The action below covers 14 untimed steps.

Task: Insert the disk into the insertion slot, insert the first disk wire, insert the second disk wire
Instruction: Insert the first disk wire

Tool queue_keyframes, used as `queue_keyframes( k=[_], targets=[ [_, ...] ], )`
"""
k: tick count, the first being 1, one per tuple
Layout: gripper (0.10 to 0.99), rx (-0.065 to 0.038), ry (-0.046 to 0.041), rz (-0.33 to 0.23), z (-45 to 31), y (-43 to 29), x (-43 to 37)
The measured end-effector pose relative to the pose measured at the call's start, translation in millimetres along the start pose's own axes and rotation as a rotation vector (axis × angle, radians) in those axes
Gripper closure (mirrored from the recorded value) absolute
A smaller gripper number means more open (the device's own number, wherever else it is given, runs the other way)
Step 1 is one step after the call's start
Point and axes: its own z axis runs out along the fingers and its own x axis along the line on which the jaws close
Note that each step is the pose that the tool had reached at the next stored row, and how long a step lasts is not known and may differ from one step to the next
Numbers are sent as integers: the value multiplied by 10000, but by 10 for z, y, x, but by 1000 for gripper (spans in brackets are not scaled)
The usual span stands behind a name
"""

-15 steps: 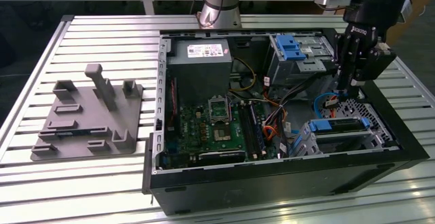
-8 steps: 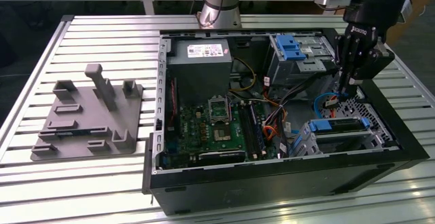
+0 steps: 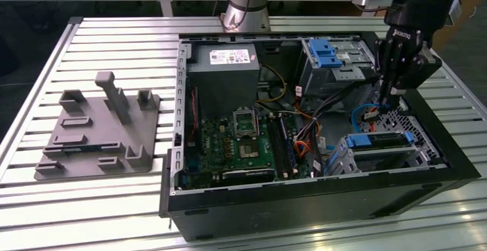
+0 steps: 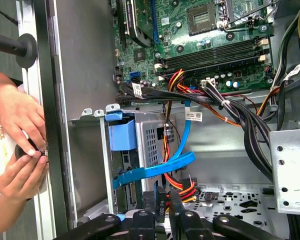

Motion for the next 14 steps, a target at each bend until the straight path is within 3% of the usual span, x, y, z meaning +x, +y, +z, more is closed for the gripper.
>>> queue_keyframes(
  k=[2,3,11,12,14],
  targets=[
    [843,-3,0,-1,0,0,0],
    [910,-5,0,-2,0,0,0],
    [925,-21,3,-11,0,-3,0],
    [925,-42,9,-21,0,-23,-2],
    [925,-191,38,-85,-2,-74,-8]
  ],
)
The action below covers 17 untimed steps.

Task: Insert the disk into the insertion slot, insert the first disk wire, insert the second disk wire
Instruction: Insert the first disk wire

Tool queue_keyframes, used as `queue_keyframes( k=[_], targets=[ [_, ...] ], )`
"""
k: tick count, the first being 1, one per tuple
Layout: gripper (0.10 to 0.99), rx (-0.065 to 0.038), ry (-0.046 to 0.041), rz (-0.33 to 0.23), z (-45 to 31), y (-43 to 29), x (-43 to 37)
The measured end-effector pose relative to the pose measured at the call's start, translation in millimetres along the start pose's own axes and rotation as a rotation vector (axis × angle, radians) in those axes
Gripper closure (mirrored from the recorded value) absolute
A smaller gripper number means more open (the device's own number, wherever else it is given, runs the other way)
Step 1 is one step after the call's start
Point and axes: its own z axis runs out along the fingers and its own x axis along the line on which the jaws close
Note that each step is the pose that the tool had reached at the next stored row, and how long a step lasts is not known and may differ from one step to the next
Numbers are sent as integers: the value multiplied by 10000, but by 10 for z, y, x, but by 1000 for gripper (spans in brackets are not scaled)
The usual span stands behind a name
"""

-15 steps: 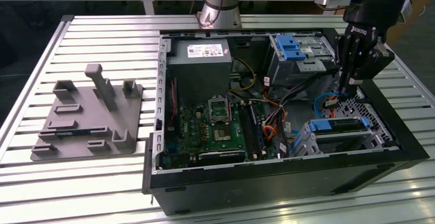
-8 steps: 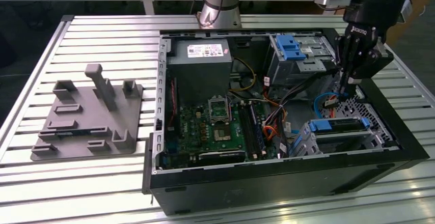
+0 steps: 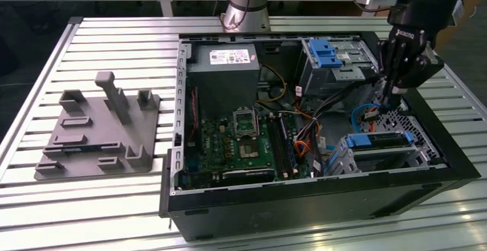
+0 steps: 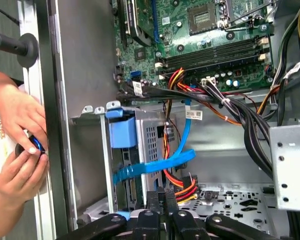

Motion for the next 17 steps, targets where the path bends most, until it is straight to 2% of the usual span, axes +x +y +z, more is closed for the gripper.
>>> queue_keyframes(
  k=[1,3,8,12,14,17],
  targets=[
    [925,-96,22,-42,0,-12,-1],
    [925,-129,19,-55,3,-14,8],
    [925,-167,-359,-74,14,-20,60],
    [925,-187,-537,-81,21,-25,109],
    [925,-221,-550,-96,27,-34,137],
    [925,-344,-535,-144,43,-53,175]
  ],
)
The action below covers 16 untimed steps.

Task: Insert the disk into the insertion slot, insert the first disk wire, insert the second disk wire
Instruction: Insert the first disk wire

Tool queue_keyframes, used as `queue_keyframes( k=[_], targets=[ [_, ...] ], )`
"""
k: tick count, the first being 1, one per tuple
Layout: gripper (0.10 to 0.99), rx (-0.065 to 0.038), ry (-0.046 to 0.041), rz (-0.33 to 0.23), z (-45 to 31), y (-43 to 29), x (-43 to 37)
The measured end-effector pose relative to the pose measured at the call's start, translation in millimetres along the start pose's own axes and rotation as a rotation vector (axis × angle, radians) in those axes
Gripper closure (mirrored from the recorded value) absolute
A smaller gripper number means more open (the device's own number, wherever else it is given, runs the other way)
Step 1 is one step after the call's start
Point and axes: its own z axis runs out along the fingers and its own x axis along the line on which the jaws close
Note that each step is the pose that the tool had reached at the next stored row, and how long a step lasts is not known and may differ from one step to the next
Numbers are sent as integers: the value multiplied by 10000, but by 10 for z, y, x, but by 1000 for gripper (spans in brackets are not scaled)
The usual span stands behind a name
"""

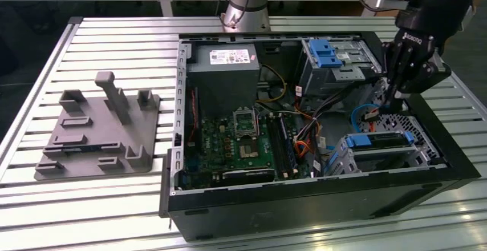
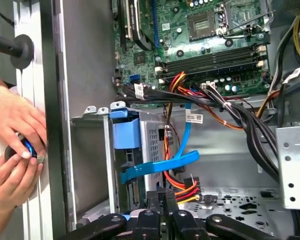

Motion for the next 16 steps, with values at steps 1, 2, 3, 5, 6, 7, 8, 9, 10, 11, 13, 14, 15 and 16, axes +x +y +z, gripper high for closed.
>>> queue_keyframes(
  k=[1,2,3,5,6,7,8,9,10,11,13,14,15,16],
  targets=[
    [925,-8,-14,-1,7,-2,21],
    [925,-11,-46,-5,15,-5,41],
    [925,-15,-90,-9,22,-7,60],
    [925,-30,-254,-20,33,-11,89],
    [925,-43,-402,-31,36,-12,98],
    [925,-57,-591,-43,39,-13,103],
    [925,-69,-769,-53,41,-14,109],
    [925,-83,-946,-64,43,-14,117],
    [925,-99,-1125,-76,46,-16,125],
    [925,-113,-1276,-87,48,-17,135],
    [925,-131,-1465,-100,54,-20,164],
    [925,-138,-1542,-105,57,-21,179],
    [925,-143,-1597,-110,59,-23,195],
    [925,-147,-1626,-111,61,-25,214]
  ],
)
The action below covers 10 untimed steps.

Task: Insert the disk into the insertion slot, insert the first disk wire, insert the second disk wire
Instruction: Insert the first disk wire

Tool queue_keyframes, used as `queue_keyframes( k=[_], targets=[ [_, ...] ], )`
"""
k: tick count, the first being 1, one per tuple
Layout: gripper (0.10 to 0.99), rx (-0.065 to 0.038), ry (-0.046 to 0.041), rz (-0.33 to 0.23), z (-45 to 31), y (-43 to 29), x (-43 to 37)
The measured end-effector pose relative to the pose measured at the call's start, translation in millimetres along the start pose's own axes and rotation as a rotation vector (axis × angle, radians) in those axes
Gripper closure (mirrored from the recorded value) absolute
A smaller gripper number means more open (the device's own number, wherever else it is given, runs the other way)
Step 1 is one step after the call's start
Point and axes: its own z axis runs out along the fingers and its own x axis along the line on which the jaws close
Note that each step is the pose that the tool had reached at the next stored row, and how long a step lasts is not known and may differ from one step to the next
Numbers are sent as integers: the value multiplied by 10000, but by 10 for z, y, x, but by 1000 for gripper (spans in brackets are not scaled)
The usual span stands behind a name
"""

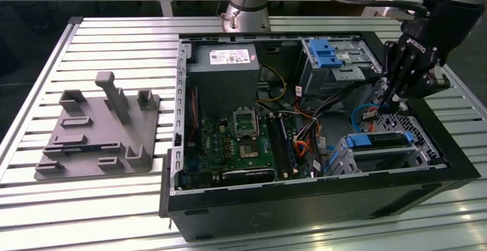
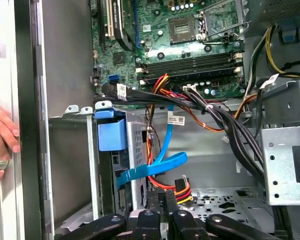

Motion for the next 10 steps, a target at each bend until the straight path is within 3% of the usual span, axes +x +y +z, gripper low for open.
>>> queue_keyframes(
  k=[6,10],
  targets=[
    [925,-17,-179,-13,3,-11,107],
    [925,25,-209,-143,7,-12,126]
  ],
)
